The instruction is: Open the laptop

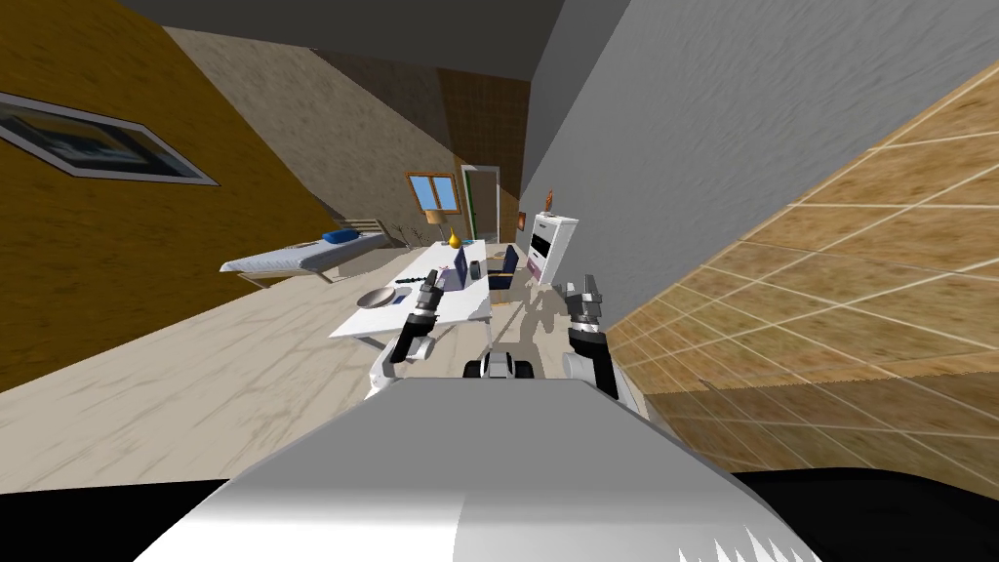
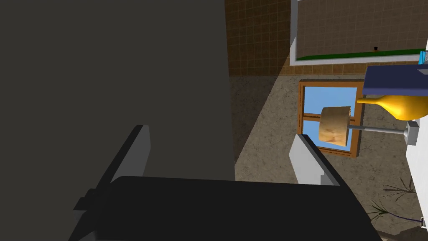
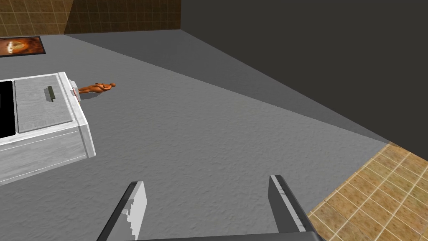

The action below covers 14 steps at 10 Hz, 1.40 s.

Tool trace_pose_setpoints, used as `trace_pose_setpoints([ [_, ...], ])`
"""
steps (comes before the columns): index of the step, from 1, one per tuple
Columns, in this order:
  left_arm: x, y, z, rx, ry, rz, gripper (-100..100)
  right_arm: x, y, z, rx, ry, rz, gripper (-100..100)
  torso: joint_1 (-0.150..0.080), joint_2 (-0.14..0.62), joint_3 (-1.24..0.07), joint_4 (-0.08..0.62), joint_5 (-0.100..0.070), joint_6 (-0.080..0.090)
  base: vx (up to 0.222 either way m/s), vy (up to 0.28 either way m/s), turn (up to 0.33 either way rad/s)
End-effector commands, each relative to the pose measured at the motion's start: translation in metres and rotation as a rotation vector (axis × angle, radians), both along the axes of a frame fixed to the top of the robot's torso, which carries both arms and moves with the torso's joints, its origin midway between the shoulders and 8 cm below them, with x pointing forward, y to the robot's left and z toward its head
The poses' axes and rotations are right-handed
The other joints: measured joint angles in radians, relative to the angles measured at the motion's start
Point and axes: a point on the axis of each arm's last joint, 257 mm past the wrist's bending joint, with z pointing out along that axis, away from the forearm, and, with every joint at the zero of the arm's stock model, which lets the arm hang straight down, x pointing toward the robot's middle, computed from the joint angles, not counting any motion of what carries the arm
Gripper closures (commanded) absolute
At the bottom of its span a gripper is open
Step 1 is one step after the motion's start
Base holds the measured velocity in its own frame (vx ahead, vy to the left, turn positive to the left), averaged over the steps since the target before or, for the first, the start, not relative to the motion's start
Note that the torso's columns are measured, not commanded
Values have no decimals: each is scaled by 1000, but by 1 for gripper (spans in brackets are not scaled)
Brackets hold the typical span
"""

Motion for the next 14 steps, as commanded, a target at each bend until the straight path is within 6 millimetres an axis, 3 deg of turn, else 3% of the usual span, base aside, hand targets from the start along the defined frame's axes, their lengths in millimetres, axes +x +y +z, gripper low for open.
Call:
trace_pose_setpoints([
  [1,23,9,-22,19,72,1,-100,0,0,0,0,0,0,0,-2,0,0,0,-1,0,28,-98,-38],
  [5,43,23,-46,38,143,13,-100,0,0,0,0,0,0,0,0,-1,-1,0,0,0,25,-58,-20],
  [8,72,48,-68,70,229,38,-100,0,0,0,0,0,0,0,-2,-1,-1,0,-1,0,34,-74,-37],
  [9,73,50,-74,70,241,43,-100,0,0,0,0,0,0,0,-3,-1,-1,0,-1,0,25,-63,-6],
  [12,91,75,-91,93,305,75,-100,0,0,0,0,0,0,0,-1,-1,-1,0,0,0,28,-61,-27],
  [14,107,103,-102,116,362,113,-100,0,0,0,0,0,0,0,0,0,0,0,0,0,22,-66,-36],
])
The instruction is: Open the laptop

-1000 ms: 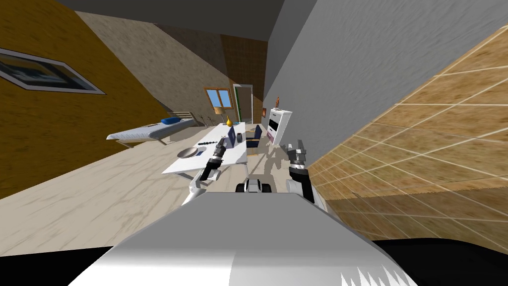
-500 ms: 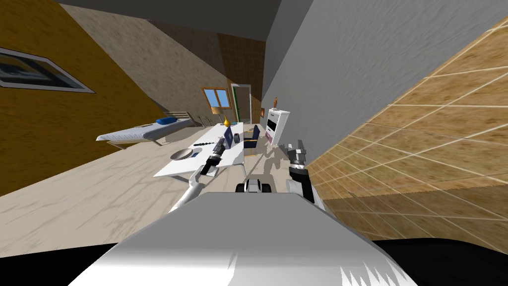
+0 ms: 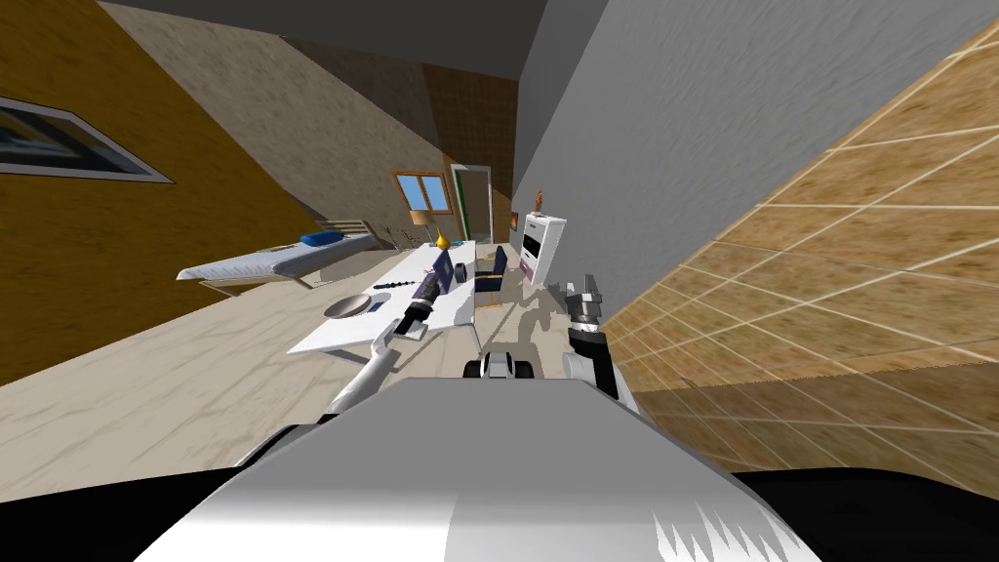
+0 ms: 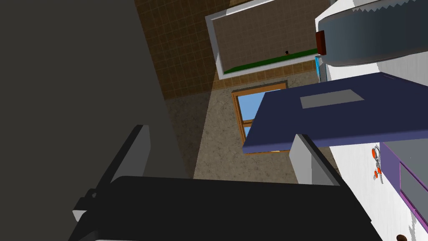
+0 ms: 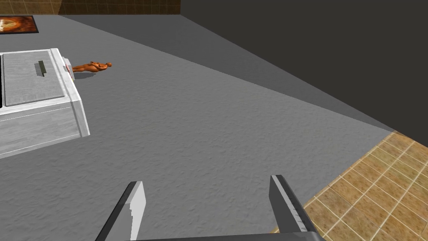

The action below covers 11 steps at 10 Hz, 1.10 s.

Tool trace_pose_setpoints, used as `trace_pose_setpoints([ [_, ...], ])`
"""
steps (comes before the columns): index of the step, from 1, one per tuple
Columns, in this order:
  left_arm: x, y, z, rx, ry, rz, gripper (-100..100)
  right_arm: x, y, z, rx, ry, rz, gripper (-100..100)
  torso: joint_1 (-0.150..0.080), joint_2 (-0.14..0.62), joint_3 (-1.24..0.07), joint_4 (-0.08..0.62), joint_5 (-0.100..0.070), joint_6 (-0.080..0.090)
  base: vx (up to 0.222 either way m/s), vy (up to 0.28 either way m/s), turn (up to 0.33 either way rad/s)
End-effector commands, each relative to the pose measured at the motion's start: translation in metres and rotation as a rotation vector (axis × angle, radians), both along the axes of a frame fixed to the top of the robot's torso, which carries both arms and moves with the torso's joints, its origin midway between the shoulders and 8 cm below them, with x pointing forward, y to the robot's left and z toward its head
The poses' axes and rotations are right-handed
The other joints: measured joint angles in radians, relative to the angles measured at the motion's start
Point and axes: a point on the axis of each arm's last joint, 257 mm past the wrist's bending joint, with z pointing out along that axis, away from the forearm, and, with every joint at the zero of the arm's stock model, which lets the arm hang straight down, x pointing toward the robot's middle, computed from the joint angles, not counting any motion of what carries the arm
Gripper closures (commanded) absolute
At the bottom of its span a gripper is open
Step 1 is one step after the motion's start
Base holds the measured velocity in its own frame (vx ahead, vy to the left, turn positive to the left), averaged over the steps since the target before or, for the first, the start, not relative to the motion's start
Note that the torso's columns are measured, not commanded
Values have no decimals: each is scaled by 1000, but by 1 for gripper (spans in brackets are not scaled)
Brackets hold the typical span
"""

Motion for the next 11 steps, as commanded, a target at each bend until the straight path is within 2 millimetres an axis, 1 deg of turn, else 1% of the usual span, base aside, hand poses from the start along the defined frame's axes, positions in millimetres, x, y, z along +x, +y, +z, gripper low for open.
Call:
trace_pose_setpoints([
  [1,16,35,-9,32,63,47,-100,0,0,0,0,0,0,0,-1,0,0,0,0,0,30,-85,-33],
  [2,16,39,-16,32,76,54,-100,0,0,0,0,0,0,0,-2,0,0,0,-1,0,34,-59,-7],
  [3,23,55,-20,45,102,79,-100,0,0,0,0,0,0,0,0,-1,0,0,0,0,29,-48,-22],
  [6,38,103,-20,77,159,150,-100,0,0,0,0,0,0,0,-1,-1,0,0,0,0,42,-76,-37],
  [7,38,106,-25,76,168,157,-100,0,0,0,0,0,0,0,-2,-1,0,0,-1,0,27,-64,-9],
  [9,44,136,-21,93,196,205,-100,0,0,0,0,0,0,0,1,1,1,0,0,0,18,-51,-24],
  [10,44,139,-24,93,201,209,-100,0,0,0,0,0,0,0,0,0,0,0,0,0,16,-35,-10],
  [11,46,154,-22,100,214,233,-100,0,0,0,0,0,0,0,1,0,0,0,0,0,16,-32,-15],
])
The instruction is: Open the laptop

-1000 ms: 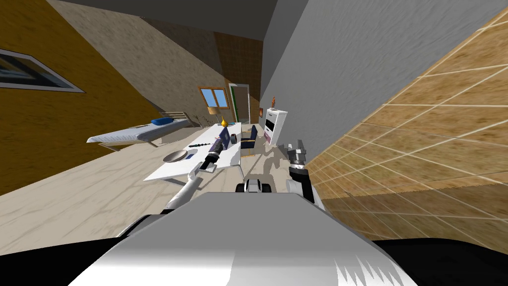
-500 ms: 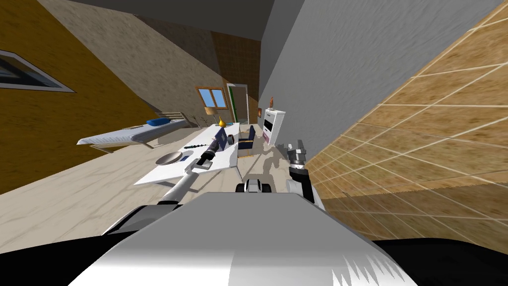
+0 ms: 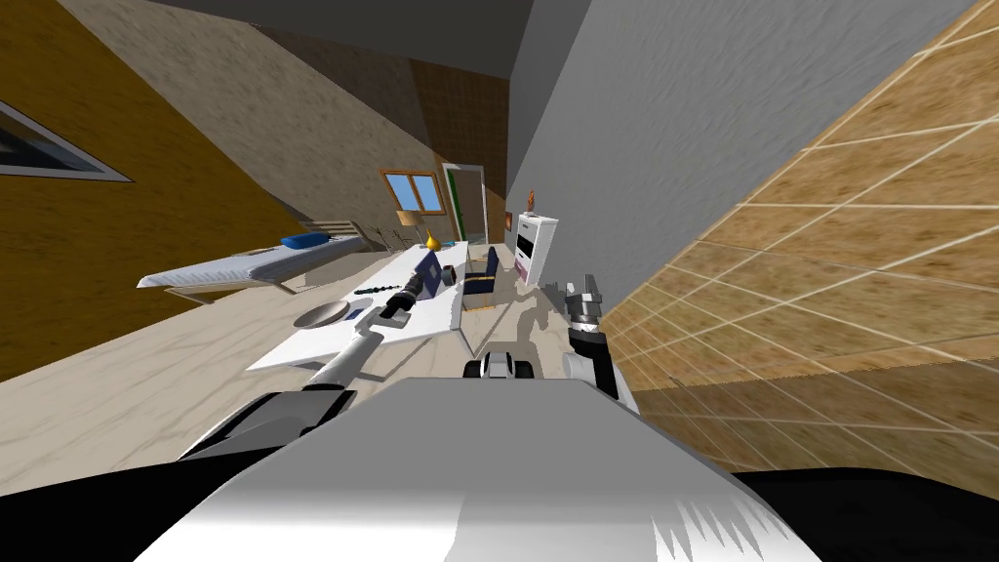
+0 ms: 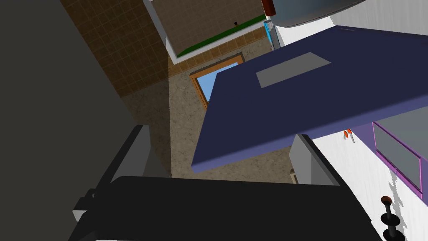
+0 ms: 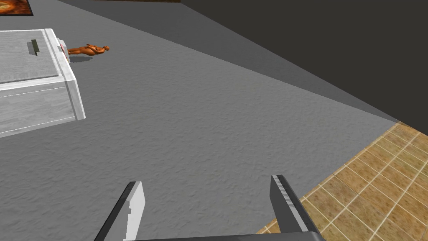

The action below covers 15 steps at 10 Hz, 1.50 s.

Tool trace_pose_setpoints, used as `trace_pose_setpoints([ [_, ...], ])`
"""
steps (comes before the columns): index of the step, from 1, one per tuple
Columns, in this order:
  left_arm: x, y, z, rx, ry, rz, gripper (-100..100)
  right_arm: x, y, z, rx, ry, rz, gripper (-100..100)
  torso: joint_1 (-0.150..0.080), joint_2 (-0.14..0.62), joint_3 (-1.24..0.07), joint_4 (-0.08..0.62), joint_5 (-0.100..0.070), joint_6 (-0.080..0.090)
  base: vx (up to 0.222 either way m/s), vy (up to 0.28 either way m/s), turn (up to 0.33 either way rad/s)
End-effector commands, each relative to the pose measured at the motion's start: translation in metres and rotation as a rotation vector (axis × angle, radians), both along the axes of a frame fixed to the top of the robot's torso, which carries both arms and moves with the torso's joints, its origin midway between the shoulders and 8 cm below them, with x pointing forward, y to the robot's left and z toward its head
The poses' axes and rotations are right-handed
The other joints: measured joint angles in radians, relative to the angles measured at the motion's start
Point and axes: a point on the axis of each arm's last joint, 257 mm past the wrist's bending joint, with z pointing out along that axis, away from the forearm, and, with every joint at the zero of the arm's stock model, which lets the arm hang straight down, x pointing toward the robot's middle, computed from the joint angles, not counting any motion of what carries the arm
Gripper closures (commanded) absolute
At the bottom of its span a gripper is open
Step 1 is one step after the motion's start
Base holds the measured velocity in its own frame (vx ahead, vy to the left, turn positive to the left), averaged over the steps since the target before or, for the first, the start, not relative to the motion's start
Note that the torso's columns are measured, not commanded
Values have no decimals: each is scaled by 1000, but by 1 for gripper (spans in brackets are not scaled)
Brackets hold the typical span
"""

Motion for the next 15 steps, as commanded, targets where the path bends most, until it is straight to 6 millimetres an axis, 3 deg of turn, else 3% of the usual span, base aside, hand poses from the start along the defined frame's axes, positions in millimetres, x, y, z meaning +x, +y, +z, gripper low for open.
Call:
trace_pose_setpoints([
  [1,4,34,2,17,27,53,-100,0,0,0,0,0,0,0,0,0,0,0,0,0,15,-42,-28],
  [4,6,67,11,33,48,109,-100,0,0,0,0,0,0,0,-2,-1,-1,0,-1,0,30,-54,-20],
  [5,6,67,11,33,48,109,-100,0,0,0,0,0,0,0,-1,-1,-1,0,0,0,19,-27,-2],
  [7,6,86,18,45,57,140,-100,0,0,0,0,0,0,0,0,1,0,0,0,0,10,-20,-15],
  [9,3,81,16,42,55,131,-100,0,0,0,0,0,0,0,-1,0,0,0,0,0,3,-5,0],
  [10,3,81,16,42,54,131,100,0,0,0,0,0,0,0,-1,0,0,0,0,0,0,0,0],
  [15,12,63,8,-229,7,131,100,0,0,0,0,0,0,0,9,-2,-1,-3,5,-3,-50,143,-23],
])
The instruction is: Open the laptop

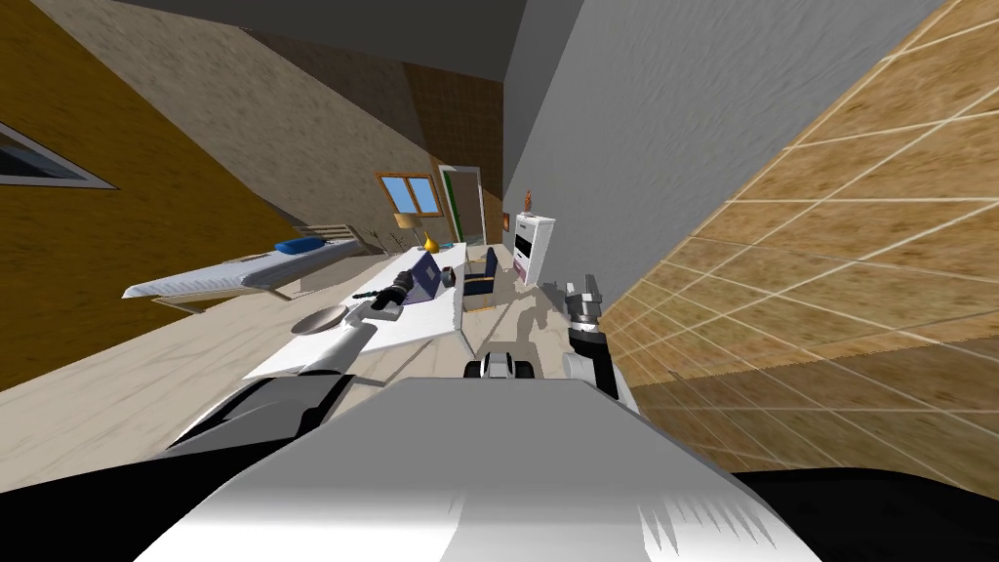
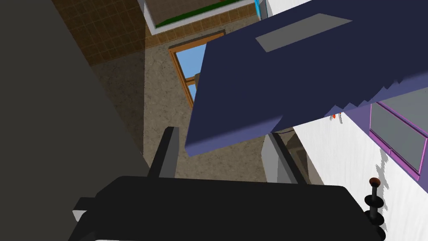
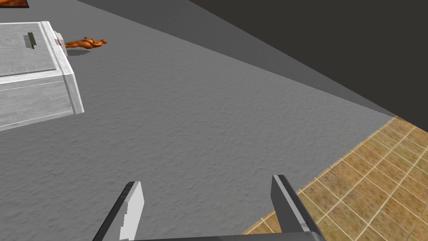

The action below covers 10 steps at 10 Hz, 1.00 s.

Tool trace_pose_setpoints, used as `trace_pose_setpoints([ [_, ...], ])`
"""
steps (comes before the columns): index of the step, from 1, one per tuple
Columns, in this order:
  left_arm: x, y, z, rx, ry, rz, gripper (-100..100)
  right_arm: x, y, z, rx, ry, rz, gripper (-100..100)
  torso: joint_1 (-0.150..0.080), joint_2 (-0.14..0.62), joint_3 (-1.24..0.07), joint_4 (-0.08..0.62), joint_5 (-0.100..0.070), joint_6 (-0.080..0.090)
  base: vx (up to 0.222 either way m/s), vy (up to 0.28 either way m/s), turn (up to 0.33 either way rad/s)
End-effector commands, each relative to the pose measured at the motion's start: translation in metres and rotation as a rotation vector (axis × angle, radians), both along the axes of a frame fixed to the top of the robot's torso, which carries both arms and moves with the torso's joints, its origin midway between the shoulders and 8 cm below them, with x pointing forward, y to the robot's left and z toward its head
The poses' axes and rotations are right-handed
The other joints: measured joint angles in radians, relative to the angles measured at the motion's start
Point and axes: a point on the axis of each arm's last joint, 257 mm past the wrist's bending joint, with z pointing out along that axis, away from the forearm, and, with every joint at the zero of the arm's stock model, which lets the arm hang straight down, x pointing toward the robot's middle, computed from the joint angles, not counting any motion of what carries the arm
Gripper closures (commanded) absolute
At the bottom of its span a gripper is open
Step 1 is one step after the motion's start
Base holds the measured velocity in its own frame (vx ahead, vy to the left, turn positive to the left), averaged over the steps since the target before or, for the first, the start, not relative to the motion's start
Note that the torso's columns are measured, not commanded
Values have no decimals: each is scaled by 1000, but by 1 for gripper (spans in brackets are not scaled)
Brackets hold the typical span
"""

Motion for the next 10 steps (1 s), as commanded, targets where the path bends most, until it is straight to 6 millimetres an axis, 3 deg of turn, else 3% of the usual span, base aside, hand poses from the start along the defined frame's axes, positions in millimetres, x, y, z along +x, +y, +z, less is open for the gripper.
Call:
trace_pose_setpoints([
  [1,3,-8,-11,-165,-27,10,100,0,0,0,0,0,0,0,1,-1,0,-1,1,-2,-79,200,-19],
  [2,4,-11,-12,-203,-36,10,100,0,0,0,0,0,0,0,2,-1,0,-2,1,-2,-63,155,-11],
  [3,7,-12,-1,-166,-46,0,100,0,0,0,0,0,0,0,-2,-2,-1,-3,1,-2,-22,59,0],
  [10,4,-40,-48,-461,-97,11,100,0,0,0,0,0,0,0,-7,-3,-2,0,-3,6,-10,112,-2],
])
